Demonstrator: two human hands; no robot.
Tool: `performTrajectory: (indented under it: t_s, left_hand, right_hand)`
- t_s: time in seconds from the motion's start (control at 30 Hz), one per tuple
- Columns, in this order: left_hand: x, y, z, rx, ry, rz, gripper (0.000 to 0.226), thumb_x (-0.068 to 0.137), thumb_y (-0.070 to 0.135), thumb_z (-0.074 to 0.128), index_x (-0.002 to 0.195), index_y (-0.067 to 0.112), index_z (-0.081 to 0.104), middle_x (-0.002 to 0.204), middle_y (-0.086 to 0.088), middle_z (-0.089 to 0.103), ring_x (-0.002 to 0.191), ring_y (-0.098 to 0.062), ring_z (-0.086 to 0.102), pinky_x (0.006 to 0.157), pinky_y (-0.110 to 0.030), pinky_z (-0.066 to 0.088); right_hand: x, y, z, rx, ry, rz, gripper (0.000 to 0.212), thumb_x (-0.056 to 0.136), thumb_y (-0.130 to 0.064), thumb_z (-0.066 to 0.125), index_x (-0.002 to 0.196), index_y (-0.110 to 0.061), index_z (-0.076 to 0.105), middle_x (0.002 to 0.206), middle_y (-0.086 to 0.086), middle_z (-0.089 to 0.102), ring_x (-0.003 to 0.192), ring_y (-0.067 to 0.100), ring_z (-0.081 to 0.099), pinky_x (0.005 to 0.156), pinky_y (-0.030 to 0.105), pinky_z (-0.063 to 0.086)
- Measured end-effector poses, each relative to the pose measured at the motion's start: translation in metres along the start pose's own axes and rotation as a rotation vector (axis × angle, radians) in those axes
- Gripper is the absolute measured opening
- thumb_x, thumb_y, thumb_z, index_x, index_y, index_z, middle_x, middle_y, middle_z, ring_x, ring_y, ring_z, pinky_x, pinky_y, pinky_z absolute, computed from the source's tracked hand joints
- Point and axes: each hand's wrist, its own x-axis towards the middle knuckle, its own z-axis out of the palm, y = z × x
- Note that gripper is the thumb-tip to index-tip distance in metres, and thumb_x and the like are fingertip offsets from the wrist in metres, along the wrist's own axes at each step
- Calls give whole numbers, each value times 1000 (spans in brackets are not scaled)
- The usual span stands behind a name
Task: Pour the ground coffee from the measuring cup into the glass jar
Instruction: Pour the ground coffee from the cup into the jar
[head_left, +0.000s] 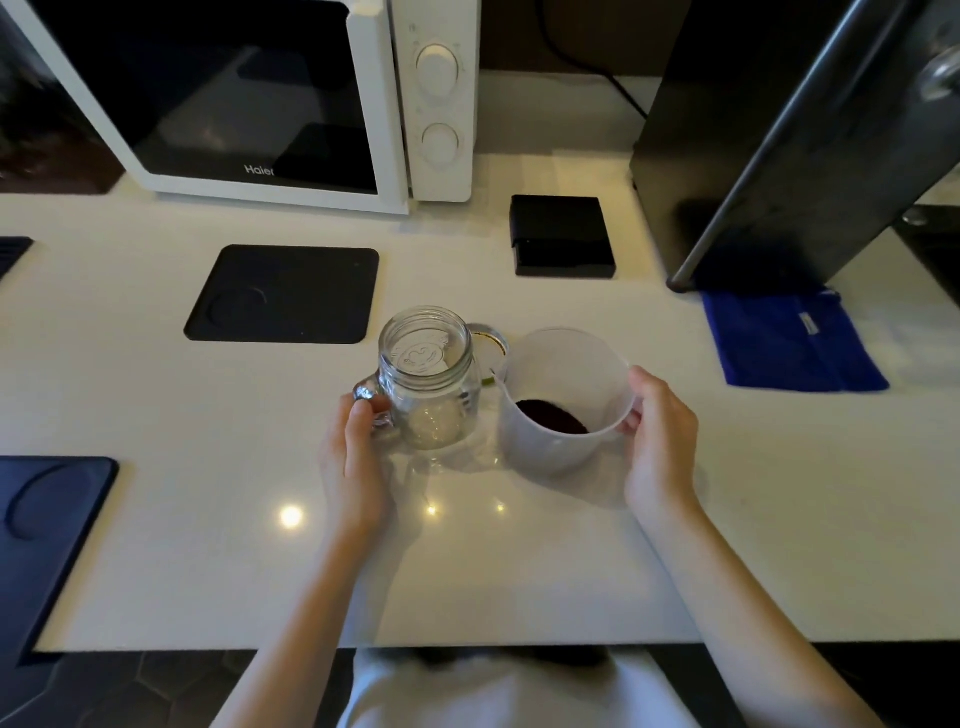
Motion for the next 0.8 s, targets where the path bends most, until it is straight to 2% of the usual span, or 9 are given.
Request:
performTrajectory:
  t_s: [0.1,0.17,0.23,0.3,0.43,0.53,0.6,0.7,0.8]
  left_hand:
    - [6,8,-1,-67,1,-2,30,84,40,36,78,24,60,75,-4,59,78,-29,55,72,-41,42]
    - [10,12,-2,-23,14,73,35,83,43,34,80,18,58,75,-1,58,75,-16,55,71,-31,43]
    - [15,18,1,-4,43,130,35,81,42,35,76,15,57,72,3,56,67,-3,49,63,-18,39]
    - [21,25,6,-36,82,108,27,79,33,40,69,14,55,66,4,53,63,-2,46,57,-16,37]
    - [27,23,18,-64,160,12,27,77,25,43,53,15,46,50,7,43,52,-6,37,50,-25,31]
    - [25,19,21,-119,212,-58,34,74,30,47,42,21,40,41,8,35,46,-10,30,46,-25,25]
    - [25,20,22,-159,178,-78,36,72,28,49,39,22,40,38,8,32,43,-10,28,44,-24,23]
    - [29,30,23,-201,125,-121,33,71,21,51,41,20,38,40,8,28,45,-12,23,47,-28,17]
    - [32,42,26,-170,105,-122,51,76,12,51,31,22,29,35,13,22,38,-6,18,40,-21,15]
  right_hand:
    - [9,-13,4,88,5,52,39,69,-31,60,72,6,49,85,5,49,79,20,45,73,37,37]
    - [15,-21,6,114,24,62,19,71,-29,60,64,-14,53,77,7,48,75,21,44,72,34,37]
    - [21,-26,9,115,38,43,17,78,-27,61,64,-18,55,72,4,53,73,18,51,72,29,41]
    - [24,-32,15,101,23,22,15,82,-27,60,68,-23,66,78,1,65,82,18,61,74,28,47]
    - [31,-39,28,104,3,15,17,82,-25,60,65,-20,60,81,9,58,83,24,54,75,34,43]
    - [33,-39,37,115,1,16,21,84,-23,59,68,-11,54,81,12,48,81,25,46,73,34,38]
    - [34,-41,41,111,-14,12,24,85,-22,58,73,-2,51,81,11,45,81,24,44,74,35,37]
    - [36,-47,45,109,-33,9,21,85,-20,58,67,-14,50,80,11,44,82,25,43,74,34,37]
    - [43,-60,45,147,-40,-7,22,85,-20,59,65,-18,52,76,9,44,75,19,44,70,29,37]
